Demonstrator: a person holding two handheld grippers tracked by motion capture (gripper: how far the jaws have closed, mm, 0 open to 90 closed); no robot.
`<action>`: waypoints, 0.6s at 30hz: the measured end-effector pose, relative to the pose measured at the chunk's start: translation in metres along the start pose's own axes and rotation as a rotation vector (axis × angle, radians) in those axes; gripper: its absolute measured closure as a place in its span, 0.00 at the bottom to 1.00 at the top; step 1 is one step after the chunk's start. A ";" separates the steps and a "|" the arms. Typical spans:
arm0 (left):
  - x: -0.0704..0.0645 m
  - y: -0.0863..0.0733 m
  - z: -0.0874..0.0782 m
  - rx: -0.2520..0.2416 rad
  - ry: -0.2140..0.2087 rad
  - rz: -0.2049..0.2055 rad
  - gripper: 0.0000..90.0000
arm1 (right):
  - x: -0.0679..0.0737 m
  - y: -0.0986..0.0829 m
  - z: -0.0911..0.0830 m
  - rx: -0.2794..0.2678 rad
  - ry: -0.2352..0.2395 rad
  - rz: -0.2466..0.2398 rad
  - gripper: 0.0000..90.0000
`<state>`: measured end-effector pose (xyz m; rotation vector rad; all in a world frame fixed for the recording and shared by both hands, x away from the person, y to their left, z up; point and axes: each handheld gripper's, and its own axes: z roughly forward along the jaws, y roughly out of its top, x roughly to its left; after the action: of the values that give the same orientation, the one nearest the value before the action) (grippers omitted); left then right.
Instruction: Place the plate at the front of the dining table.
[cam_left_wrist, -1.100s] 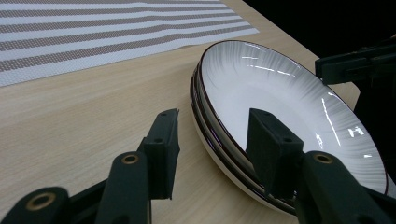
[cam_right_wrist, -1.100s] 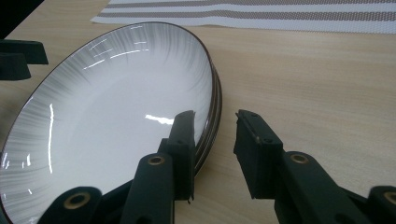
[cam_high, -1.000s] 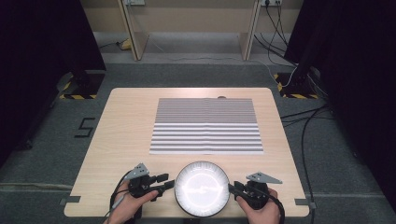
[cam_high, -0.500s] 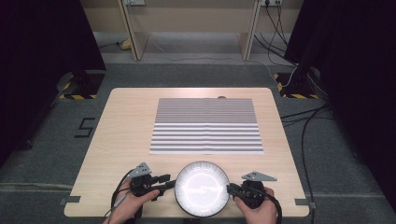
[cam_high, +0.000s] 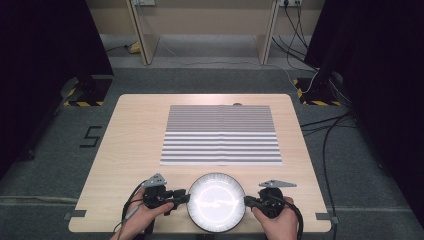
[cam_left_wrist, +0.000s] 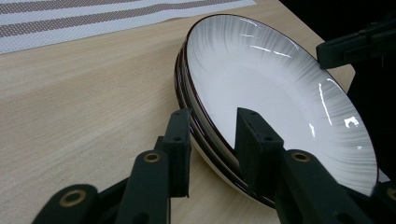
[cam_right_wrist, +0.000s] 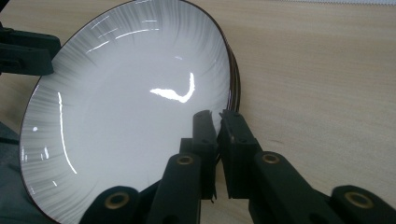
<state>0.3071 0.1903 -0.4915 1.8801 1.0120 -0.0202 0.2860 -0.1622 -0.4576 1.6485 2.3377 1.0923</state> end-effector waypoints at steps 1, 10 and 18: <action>0.000 0.000 0.000 0.001 -0.002 -0.003 0.74 | 0.000 0.001 -0.001 0.000 0.004 -0.005 1.00; 0.000 -0.002 -0.001 0.004 -0.004 -0.018 0.72 | 0.016 -0.002 0.011 -0.004 0.030 -0.042 0.87; 0.000 -0.002 0.002 0.011 0.001 -0.019 0.70 | 0.002 0.001 0.000 -0.018 -0.030 -0.011 0.88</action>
<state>0.3068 0.1886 -0.4939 1.8805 1.0328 -0.0363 0.2860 -0.1605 -0.4569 1.6328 2.3089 1.0762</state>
